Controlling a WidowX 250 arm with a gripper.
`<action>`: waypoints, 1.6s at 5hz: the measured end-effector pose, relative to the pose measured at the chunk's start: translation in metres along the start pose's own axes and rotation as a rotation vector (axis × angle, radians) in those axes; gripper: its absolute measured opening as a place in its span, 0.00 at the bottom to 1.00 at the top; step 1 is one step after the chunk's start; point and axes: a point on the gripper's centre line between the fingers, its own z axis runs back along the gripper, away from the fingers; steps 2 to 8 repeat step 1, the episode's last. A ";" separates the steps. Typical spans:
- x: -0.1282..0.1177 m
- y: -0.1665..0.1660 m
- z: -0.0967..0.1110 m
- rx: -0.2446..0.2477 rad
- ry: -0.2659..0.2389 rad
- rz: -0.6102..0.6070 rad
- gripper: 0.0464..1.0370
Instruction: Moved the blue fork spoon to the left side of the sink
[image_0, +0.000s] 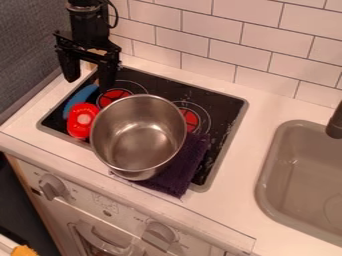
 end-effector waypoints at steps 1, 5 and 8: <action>0.001 0.000 0.000 0.001 -0.003 -0.001 0.96; 0.001 0.000 0.000 0.001 -0.003 -0.001 0.96; 0.001 0.000 0.000 0.001 -0.003 -0.001 0.96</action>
